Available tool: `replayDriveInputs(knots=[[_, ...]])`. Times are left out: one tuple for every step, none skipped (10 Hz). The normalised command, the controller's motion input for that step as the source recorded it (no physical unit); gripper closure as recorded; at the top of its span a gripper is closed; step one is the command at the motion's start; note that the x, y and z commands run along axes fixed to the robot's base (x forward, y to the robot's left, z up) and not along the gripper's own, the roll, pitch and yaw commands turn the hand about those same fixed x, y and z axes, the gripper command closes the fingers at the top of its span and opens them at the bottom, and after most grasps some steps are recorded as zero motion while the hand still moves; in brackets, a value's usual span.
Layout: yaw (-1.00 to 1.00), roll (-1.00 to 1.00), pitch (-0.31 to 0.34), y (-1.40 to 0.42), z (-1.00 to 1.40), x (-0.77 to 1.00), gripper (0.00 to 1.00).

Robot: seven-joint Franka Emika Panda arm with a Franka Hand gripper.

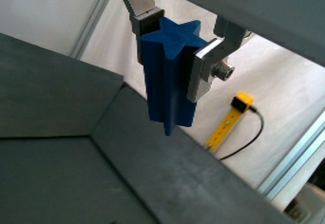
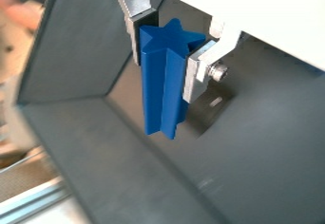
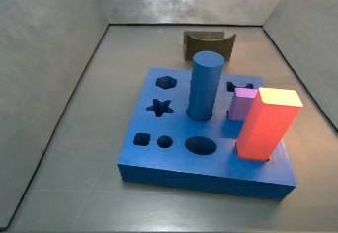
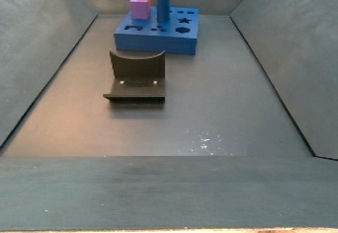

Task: Pick up the star object. Move up. Place the star object on the fixture. Regrasp the star object. Move to above the board. Insert the star object.
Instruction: Move to above the board, then insert the star object.

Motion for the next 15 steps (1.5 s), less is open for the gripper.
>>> replayDriveInputs(knots=[[-0.1, -1.0, -0.014, -1.0, 0.18, -0.46, 1.0], [-0.1, -1.0, -0.01, -1.0, 0.19, -0.46, 1.0], [-0.1, -1.0, -0.004, -1.0, 0.18, -0.48, 1.0], [-0.1, -1.0, -0.001, -1.0, 0.19, -0.48, 1.0], [-0.1, -1.0, 0.001, -1.0, 0.19, -0.51, 1.0], [-0.1, -1.0, 0.001, -0.94, 0.17, -0.49, 1.0], [-0.1, -1.0, 0.006, -0.42, 0.08, -0.26, 1.0], [-0.1, -1.0, 0.007, -0.25, 0.04, -0.18, 1.0], [-0.09, -1.0, 0.009, -0.11, 0.02, -0.1, 1.0], [-0.07, -0.86, -0.001, -0.05, 0.02, -0.08, 1.0], [-0.04, -0.63, -0.016, -0.01, 0.0, -0.06, 1.0], [-0.03, -0.44, -0.016, 0.0, 0.0, -0.05, 1.0], [-0.02, -0.26, -0.012, 0.0, 0.0, -0.03, 1.0], [0.0, -0.18, -0.026, 0.0, -0.38, 0.0, 1.0], [-0.07, -0.11, 0.0, -0.12, -0.93, -0.07, 1.0]])
